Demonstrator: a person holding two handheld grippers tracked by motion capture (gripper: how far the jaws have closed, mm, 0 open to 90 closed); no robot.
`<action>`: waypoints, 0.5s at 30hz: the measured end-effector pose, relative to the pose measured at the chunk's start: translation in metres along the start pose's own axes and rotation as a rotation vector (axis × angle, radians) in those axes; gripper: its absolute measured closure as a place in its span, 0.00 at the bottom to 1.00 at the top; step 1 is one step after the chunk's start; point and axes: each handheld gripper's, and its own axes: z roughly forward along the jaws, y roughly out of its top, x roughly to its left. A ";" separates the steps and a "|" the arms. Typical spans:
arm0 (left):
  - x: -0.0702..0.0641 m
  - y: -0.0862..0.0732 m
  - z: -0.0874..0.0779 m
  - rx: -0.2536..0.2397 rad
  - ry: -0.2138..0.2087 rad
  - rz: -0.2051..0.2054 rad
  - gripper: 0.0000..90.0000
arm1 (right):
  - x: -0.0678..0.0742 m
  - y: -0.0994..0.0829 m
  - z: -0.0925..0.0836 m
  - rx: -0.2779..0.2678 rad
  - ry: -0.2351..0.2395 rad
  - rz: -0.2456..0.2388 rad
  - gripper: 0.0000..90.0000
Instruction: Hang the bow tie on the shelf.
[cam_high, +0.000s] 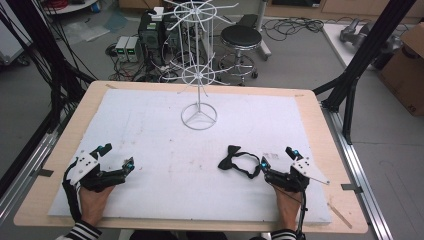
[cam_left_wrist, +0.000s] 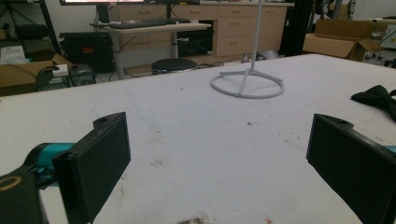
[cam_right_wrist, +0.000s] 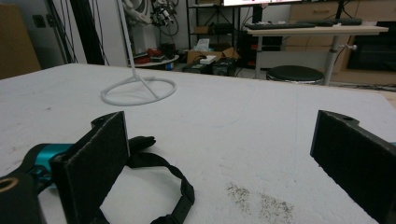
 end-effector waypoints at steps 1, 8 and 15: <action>0.000 0.000 0.000 0.000 0.000 0.000 0.07 | 0.000 0.000 0.000 0.001 -0.001 -0.002 0.04; 0.000 0.000 0.000 -0.006 0.002 0.000 0.07 | 0.000 0.000 0.000 0.003 0.001 -0.004 0.04; 0.001 0.000 0.000 0.004 0.002 -0.008 0.07 | -0.001 0.000 0.000 -0.003 0.002 0.002 0.04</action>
